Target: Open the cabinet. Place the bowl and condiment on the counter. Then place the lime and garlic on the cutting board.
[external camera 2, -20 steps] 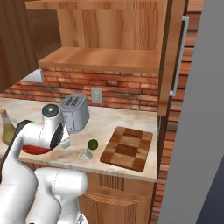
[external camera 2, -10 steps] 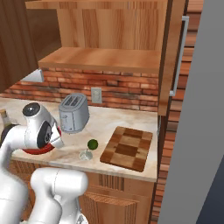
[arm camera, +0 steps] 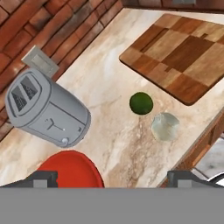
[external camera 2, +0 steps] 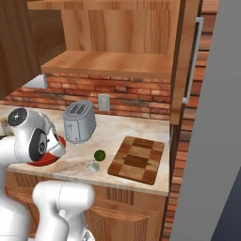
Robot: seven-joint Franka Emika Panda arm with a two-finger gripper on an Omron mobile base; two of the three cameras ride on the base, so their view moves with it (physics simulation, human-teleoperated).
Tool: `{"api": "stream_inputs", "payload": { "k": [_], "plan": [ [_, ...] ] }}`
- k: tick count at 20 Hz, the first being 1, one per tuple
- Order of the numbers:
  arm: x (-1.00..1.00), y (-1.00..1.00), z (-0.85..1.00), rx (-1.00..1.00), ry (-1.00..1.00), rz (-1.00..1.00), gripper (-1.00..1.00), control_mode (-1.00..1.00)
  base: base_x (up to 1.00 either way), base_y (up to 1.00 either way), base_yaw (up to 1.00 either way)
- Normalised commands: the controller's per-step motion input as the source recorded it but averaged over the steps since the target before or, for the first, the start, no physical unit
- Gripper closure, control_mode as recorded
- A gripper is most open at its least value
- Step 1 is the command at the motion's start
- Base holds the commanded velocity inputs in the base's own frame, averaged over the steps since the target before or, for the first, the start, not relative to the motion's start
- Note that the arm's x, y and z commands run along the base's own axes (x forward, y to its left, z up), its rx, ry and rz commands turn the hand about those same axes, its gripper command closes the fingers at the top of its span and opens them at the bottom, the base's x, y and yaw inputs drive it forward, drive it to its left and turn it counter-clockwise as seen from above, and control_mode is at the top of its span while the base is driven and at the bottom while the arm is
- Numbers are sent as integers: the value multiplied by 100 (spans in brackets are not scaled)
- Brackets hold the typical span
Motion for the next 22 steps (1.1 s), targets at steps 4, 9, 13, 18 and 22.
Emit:
{"api": "stream_inputs", "payload": {
  "k": [4, 9, 13, 18, 22],
  "plan": [
    [0, -34, 55, -3, 4, 0, -100, -100, 0, 0, 0],
    [0, -25, 6, -6, 1, 0, -100, -100, 0, 0, 0],
    [0, -15, -7, -2, -2, 0, -100, -100, 0, 0, 0],
    [-13, -27, -8, 0, -2, 10, -100, -100, 0, 0, 0],
    [-19, -25, -7, 0, 17, 16, -100, -100, 0, 0, 0]
  ]
}}
